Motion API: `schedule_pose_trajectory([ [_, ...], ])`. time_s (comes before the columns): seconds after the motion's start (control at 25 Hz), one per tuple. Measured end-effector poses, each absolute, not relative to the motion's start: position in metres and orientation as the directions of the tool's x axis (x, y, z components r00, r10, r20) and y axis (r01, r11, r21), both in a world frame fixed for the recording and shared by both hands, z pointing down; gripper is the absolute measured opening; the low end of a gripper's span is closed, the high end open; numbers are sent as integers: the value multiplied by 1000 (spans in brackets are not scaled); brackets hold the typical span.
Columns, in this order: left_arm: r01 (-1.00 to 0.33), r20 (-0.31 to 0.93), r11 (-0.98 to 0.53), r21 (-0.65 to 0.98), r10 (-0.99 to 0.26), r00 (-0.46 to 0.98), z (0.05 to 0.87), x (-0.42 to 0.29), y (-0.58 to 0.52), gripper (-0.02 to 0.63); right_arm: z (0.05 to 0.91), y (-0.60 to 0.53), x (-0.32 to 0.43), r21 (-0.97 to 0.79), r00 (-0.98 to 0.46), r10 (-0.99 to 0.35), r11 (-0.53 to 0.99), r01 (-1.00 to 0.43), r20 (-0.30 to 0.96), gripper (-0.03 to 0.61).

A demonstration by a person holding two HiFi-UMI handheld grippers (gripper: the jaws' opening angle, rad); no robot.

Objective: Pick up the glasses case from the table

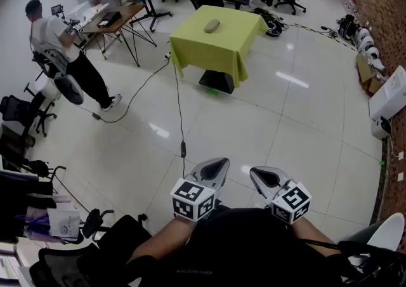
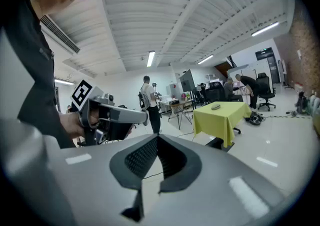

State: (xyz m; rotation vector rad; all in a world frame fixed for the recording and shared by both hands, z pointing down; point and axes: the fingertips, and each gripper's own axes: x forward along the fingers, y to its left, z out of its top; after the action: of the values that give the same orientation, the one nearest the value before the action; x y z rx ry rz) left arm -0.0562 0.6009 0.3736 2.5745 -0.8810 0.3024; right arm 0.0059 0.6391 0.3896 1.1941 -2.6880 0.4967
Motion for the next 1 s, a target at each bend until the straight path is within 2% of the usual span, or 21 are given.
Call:
schedule_pose_trajectory([
  [1.0,-641,316,-698,319,-559,767,378,-84,594,5,395,632,-18,-240,-676,-680,632,-737,285,3],
])
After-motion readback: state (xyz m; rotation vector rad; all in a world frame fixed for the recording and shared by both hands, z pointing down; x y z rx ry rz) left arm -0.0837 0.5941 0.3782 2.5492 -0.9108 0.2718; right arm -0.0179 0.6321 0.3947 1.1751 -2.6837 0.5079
